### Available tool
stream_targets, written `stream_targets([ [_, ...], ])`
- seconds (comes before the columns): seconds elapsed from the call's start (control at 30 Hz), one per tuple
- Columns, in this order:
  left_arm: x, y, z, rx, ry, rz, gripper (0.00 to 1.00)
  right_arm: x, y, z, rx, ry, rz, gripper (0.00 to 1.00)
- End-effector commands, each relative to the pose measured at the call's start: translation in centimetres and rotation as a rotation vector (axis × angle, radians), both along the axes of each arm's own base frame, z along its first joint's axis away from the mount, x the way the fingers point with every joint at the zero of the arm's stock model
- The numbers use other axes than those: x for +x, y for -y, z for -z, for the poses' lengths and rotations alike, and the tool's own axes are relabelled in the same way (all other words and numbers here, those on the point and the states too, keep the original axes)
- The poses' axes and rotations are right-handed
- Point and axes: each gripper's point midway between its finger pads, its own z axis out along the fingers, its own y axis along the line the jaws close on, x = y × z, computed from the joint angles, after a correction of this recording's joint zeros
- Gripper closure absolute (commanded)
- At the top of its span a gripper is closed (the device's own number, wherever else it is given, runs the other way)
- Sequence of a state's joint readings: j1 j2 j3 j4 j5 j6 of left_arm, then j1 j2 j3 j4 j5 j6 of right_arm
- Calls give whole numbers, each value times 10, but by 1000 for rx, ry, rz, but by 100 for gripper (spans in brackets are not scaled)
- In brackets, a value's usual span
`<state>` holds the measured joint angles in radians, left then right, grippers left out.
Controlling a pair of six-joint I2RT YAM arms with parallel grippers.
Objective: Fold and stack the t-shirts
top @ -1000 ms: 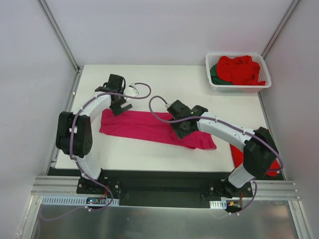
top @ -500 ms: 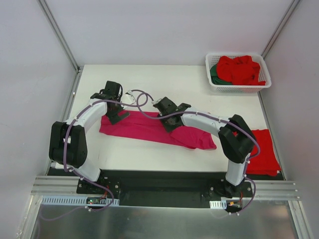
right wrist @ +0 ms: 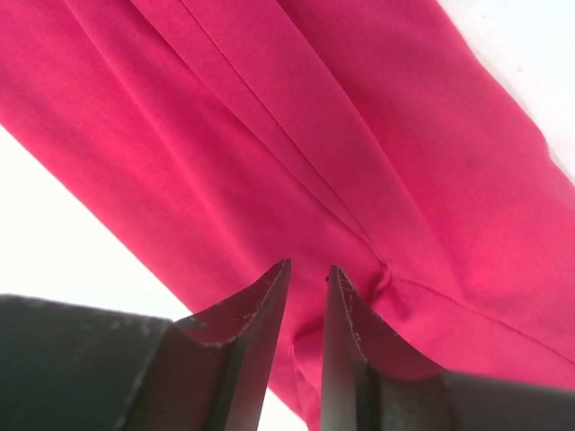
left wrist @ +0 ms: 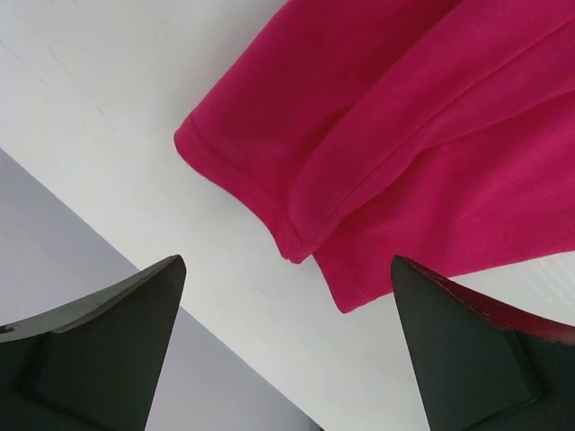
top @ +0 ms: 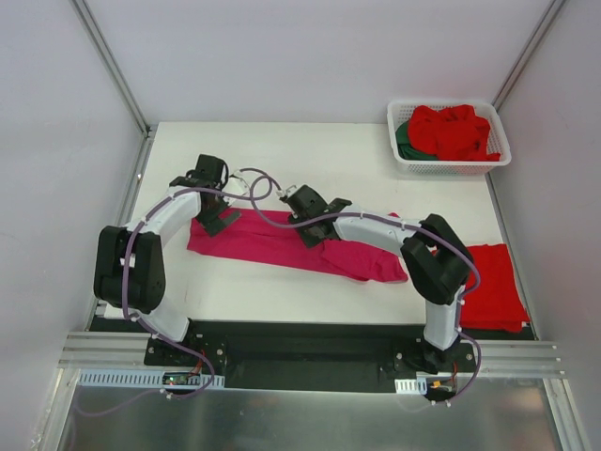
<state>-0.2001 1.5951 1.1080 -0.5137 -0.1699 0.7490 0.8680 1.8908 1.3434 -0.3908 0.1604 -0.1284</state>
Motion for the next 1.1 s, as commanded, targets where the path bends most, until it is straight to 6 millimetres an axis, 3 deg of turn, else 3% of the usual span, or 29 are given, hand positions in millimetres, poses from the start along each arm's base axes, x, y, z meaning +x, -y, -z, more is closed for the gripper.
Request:
stream_targets([
  [0.0,6,-33,-3,16,13,-168,1,13,-21,-6,19,56,-47,72],
  [0.13,6,-61,-6,-20,21,-256,1,18,-19,-5,-5,84,-47,66],
  [0.33,-1,-71,-5,-30,13,-271,1,28,-13,-13,-46,137,-31,64],
  [0.47,-5,-74,-4,-40,9,-280,1,32,-11,-12,-63,155,-20,63],
  [0.83,-14,-71,-1,-67,1,-281,1,32,-18,22,-106,92,-35,62],
  [1.07,-17,-70,0,-74,-1,-281,1,34,-13,17,-122,110,-21,70],
])
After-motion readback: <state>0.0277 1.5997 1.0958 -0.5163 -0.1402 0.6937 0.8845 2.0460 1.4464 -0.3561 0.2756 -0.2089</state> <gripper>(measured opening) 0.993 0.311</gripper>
